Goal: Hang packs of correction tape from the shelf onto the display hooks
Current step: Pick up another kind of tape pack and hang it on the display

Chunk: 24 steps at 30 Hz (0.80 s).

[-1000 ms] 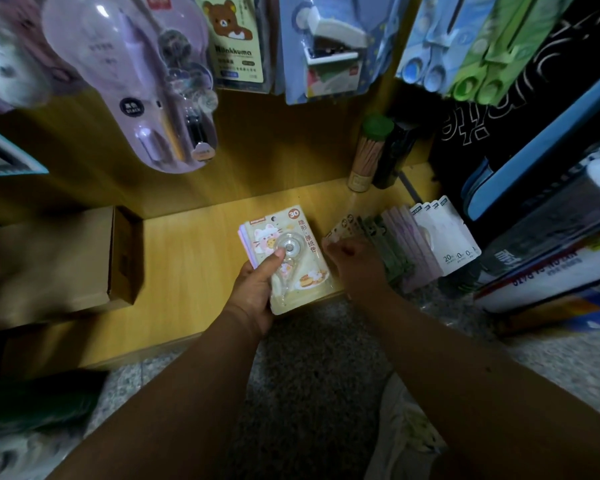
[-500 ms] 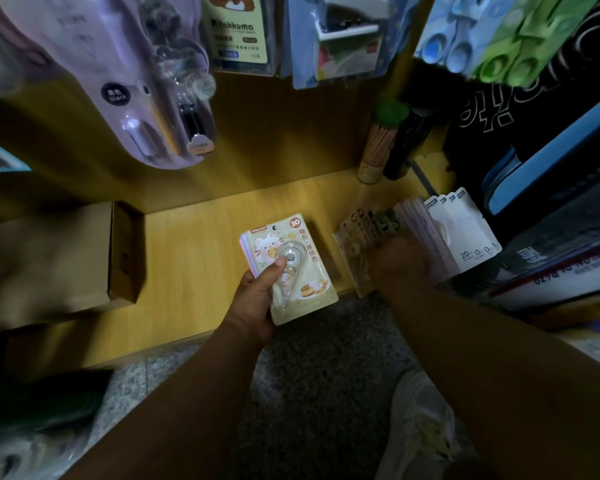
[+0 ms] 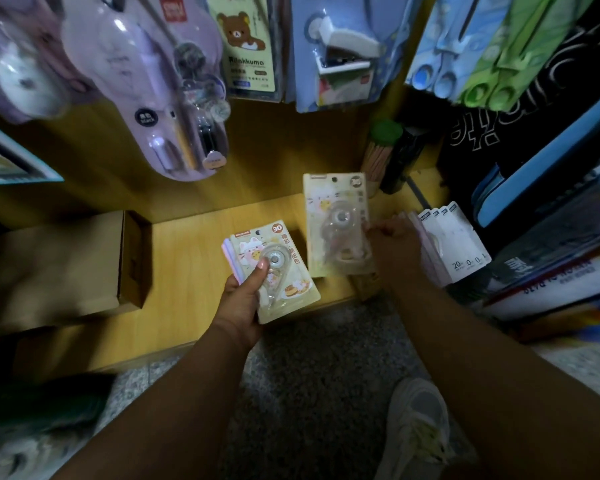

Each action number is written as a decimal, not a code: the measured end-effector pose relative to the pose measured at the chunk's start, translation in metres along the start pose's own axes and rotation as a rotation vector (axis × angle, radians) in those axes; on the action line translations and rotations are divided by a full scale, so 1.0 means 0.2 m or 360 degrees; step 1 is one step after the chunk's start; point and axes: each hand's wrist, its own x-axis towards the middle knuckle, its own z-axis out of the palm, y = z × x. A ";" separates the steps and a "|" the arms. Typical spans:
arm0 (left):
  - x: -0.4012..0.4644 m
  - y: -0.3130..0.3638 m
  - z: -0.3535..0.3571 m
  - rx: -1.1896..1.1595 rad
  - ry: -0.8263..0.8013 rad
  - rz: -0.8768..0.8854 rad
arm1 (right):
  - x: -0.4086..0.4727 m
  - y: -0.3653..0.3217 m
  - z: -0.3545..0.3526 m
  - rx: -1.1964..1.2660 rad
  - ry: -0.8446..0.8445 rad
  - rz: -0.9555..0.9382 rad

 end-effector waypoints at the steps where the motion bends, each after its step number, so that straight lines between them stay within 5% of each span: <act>1: -0.01 0.00 0.02 0.0004 0.0018 0.0026 | -0.04 -0.03 0.01 0.0107 -0.0161 0.0078; 4: -0.05 0.00 0.07 0.0008 0.0030 0.0070 | -0.13 -0.06 0.08 0.0324 -0.0439 0.0256; 9: -0.07 -0.01 0.10 0.0026 -0.0128 0.0092 | -0.21 -0.06 0.18 0.0448 -0.0505 0.0449; 16: -0.11 0.00 0.13 0.0093 -0.0275 0.0036 | -0.23 -0.05 0.16 0.0241 -0.0464 0.0300; 24: -0.08 -0.04 0.14 0.0156 -0.0139 0.0012 | -0.16 0.04 0.11 -0.0179 -0.0348 -0.0010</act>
